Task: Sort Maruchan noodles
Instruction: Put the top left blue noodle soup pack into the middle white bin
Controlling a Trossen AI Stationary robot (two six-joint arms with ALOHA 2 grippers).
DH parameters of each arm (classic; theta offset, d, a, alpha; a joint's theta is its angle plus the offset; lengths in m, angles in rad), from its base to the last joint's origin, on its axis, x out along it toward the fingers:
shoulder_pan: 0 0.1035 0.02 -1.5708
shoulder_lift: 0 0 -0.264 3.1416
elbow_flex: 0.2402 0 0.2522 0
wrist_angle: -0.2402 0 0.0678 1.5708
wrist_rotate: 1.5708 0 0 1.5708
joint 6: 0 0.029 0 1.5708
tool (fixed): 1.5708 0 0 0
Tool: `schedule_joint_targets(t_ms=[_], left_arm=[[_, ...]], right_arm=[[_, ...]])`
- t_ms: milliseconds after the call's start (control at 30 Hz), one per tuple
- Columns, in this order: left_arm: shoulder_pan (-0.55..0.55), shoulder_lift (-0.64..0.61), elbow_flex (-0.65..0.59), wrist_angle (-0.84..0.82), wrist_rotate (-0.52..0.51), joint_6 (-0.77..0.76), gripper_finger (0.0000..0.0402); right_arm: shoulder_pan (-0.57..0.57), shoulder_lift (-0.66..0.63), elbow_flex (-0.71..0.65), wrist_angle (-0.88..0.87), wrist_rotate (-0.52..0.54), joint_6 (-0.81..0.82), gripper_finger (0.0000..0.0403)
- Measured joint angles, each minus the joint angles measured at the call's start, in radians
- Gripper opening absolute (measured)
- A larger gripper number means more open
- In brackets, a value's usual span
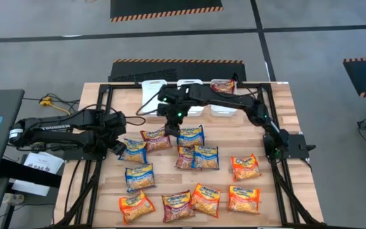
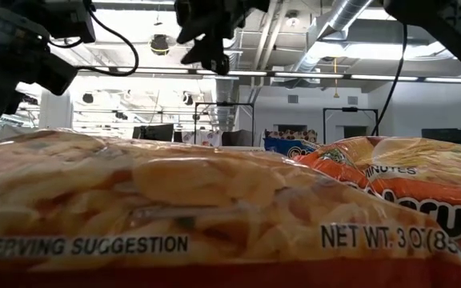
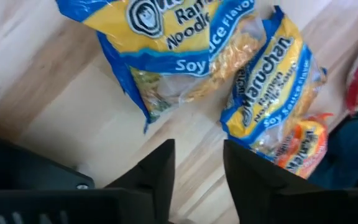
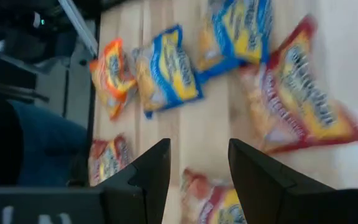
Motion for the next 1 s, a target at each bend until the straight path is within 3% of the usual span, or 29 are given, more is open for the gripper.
schedule_joint_targets(t_ms=[300, 500, 1000], left_arm=[[-0.044, -0.008, 0.000, -0.001, 0.012, -0.052, 0.0133], [-0.045, -0.014, -0.004, -0.017, 0.012, -0.062, 0.0132], [-0.045, -0.013, -0.013, -0.012, -0.076, -0.059, 0.0132]], right_arm=[[0.046, 0.069, 0.001, 0.123, -0.100, 0.021, 0.0186], [0.094, 0.095, 0.003, 0.191, -0.102, 0.027, 0.0186], [0.147, 0.232, 0.009, 0.545, 0.026, 0.440, 0.0186]])
